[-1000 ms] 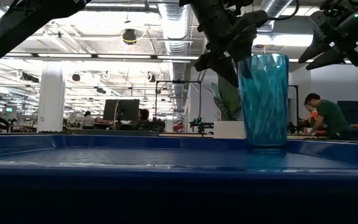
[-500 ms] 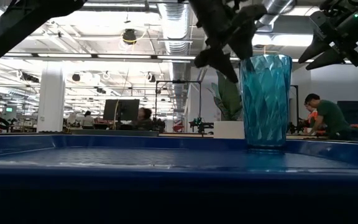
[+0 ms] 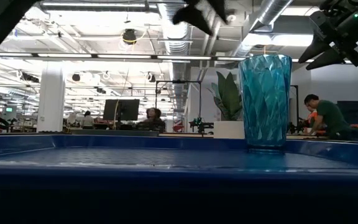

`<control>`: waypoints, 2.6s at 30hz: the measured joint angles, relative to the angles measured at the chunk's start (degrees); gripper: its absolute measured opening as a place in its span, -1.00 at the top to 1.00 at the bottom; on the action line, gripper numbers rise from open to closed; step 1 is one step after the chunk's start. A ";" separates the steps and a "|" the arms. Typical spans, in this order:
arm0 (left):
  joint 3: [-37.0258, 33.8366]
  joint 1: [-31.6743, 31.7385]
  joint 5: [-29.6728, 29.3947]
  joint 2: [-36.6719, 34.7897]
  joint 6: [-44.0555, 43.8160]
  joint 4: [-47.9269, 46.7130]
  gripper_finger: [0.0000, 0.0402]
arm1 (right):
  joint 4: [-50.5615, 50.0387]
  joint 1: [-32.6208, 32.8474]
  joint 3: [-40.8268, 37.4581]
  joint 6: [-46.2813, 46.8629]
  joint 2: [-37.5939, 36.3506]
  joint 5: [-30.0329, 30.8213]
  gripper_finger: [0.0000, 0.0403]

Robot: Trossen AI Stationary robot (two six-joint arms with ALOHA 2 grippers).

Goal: Pick and place plate/cup/fork/spoon on tray
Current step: Put the blue plate on the blue tray to the bottom of the blue cup

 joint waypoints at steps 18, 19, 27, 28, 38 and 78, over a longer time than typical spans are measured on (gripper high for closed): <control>-22.74 25.39 -4.59 -20.96 1.34 -16.63 -0.12 | 0.00 0.00 0.00 0.00 -0.02 0.04 -0.07; -27.44 27.09 -2.55 -23.22 1.64 -13.18 -0.12 | 0.04 0.00 0.00 0.00 -0.02 0.04 -0.07; -60.71 39.52 -0.59 -34.68 3.08 9.89 -0.12 | 0.09 0.00 0.00 0.00 -0.02 0.49 -0.07; -63.03 40.65 -0.30 -34.64 3.77 11.58 -0.12 | 0.09 0.00 0.00 0.01 -0.02 0.73 -0.07; -71.46 49.56 4.49 -28.89 14.75 22.38 -0.12 | 0.09 0.00 0.00 0.86 -0.02 2.03 -0.07; -71.19 51.00 8.95 -22.19 10.68 21.23 1.00 | 0.06 -0.01 0.00 3.58 0.05 4.63 -0.05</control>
